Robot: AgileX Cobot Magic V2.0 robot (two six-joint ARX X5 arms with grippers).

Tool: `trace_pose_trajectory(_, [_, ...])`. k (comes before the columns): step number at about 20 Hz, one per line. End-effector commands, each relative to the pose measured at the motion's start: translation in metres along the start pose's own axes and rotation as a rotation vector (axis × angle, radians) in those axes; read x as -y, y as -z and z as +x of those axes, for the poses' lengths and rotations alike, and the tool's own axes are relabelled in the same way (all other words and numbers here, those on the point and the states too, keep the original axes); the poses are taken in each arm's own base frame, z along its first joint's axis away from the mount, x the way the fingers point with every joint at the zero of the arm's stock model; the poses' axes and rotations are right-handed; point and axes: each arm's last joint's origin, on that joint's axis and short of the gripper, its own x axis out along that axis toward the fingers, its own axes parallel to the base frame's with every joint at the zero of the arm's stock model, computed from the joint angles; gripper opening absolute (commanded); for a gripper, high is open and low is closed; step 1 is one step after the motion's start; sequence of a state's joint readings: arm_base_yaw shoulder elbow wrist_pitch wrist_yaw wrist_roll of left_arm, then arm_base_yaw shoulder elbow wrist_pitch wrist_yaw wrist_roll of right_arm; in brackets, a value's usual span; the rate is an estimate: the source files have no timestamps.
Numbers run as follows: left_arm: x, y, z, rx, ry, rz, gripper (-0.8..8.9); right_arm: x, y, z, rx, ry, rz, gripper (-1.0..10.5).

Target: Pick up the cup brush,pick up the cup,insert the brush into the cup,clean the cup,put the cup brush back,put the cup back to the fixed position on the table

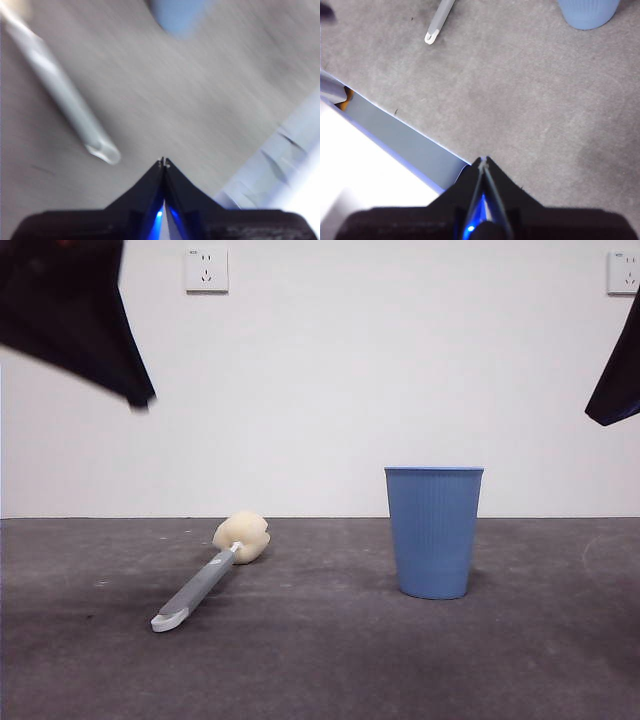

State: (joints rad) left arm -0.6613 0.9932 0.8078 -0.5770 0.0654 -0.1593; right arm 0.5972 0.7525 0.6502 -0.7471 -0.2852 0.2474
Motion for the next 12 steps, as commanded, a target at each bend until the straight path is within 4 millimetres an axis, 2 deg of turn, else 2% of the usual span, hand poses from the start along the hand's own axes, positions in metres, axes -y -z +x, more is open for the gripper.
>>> trace_pose_trajectory(1, [-0.010, -0.013, -0.017, 0.222, -0.127, 0.085, -0.03, 0.000, 0.001, 0.001, 0.001, 0.002, 0.004, 0.0])
trace_pose_trajectory(3, [-0.024, -0.020, -0.037, 0.458, -0.200, 0.120, -0.03, 0.000, 0.001, 0.001, 0.001, 0.002, 0.004, 0.0])
trace_pose_trajectory(5, [-0.041, -0.010, -0.054, 0.656, -0.269, 0.090, -0.03, 0.000, 0.001, 0.001, 0.001, 0.002, 0.005, 0.0])
trace_pose_trajectory(8, [-0.061, 0.035, -0.062, 0.816, -0.415, 0.046, -0.03, 0.000, 0.001, 0.001, 0.001, 0.002, 0.004, 0.0])
trace_pose_trajectory(12, [-0.075, 0.091, -0.047, 0.825, -0.547, -0.009, -0.03, 0.000, 0.001, 0.001, 0.001, 0.002, 0.004, 0.0])
